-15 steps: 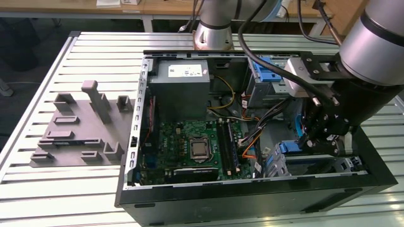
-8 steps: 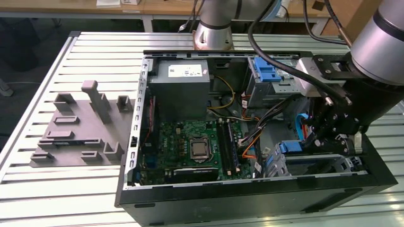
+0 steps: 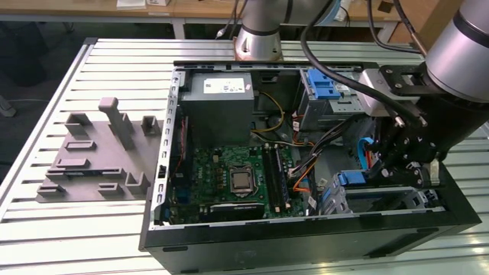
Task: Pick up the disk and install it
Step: 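Insert the first disk wire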
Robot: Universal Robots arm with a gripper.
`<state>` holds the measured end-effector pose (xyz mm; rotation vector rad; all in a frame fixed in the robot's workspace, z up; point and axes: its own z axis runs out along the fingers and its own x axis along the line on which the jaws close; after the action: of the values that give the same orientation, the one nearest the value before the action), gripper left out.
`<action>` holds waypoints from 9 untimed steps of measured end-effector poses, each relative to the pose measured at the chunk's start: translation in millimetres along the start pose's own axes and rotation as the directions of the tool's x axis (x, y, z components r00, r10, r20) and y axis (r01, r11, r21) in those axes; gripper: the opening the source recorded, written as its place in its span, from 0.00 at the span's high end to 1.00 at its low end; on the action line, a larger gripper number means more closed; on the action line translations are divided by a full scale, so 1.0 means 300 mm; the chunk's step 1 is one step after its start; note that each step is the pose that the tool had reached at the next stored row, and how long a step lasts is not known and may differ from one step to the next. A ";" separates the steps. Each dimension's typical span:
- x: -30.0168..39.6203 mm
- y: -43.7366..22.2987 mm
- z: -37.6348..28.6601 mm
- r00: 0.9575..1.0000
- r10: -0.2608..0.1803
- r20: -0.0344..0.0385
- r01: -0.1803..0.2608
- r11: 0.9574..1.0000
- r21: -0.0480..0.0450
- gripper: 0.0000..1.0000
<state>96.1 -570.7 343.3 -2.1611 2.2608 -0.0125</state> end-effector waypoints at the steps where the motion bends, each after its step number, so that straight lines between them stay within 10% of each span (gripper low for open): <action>1: 0.000 0.000 -0.003 1.000 0.000 0.000 0.000 1.000 0.000 0.89; 9: 0.000 -0.002 -0.030 1.000 0.000 0.000 0.000 1.000 0.000 0.89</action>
<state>96.5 -570.7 352.3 -2.1611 2.2607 -0.0124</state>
